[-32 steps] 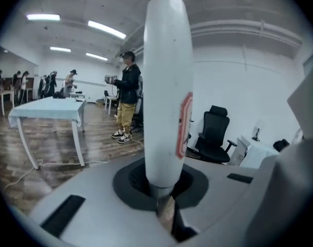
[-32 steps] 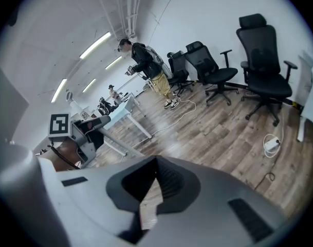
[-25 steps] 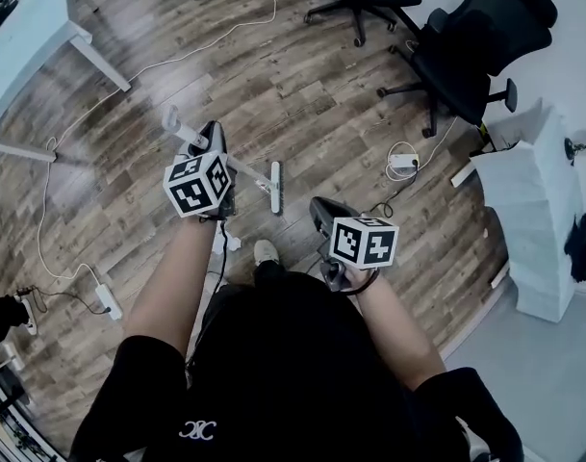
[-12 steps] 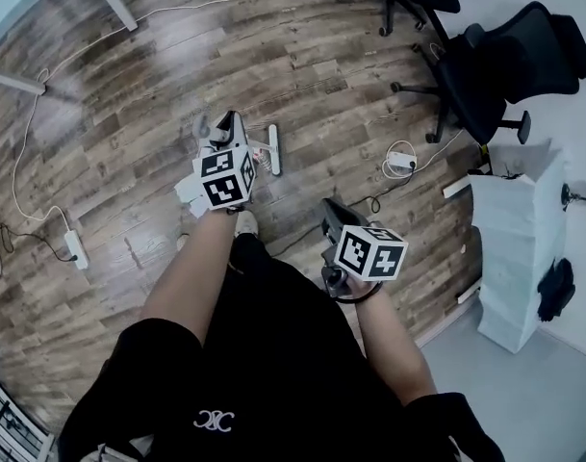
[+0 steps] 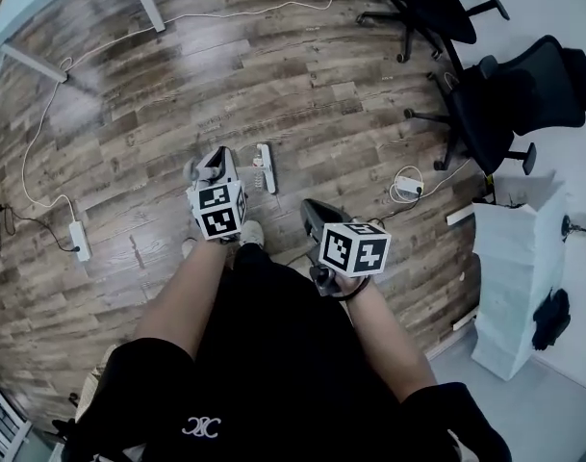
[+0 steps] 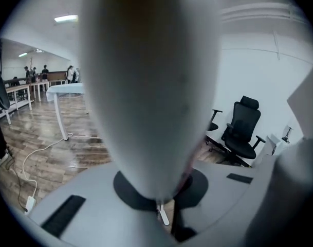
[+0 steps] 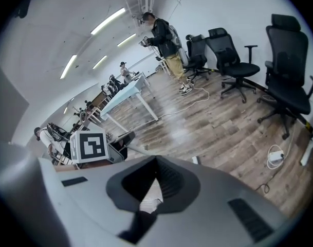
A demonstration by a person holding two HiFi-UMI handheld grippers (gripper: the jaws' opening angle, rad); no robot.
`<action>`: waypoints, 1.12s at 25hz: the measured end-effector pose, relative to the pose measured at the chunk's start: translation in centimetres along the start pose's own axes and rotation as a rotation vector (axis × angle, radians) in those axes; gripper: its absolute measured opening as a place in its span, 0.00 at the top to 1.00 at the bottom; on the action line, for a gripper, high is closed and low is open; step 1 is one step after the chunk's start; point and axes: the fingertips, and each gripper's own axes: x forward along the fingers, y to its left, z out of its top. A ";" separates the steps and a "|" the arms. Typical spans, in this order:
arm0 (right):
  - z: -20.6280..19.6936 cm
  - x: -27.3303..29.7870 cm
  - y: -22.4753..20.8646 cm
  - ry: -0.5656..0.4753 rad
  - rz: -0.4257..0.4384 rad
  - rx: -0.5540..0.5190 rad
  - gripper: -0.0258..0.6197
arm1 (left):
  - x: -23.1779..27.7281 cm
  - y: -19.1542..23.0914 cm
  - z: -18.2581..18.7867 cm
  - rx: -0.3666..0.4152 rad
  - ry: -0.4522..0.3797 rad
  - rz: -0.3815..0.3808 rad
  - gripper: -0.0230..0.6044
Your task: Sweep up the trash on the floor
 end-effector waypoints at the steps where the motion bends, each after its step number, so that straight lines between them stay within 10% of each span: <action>1: 0.1 0.4 0.6 0.007 0.014 -0.016 0.94 | -0.5 0.5 -0.2 0.007 0.002 0.010 0.96; 15: 0.2 4.3 8.9 0.065 0.159 -0.172 0.94 | -9.7 9.2 -3.0 -0.042 0.008 0.176 0.96; 28: -1.0 5.3 13.2 0.081 0.200 -0.269 0.94 | -13.1 9.5 -1.8 -0.057 -0.073 0.045 0.95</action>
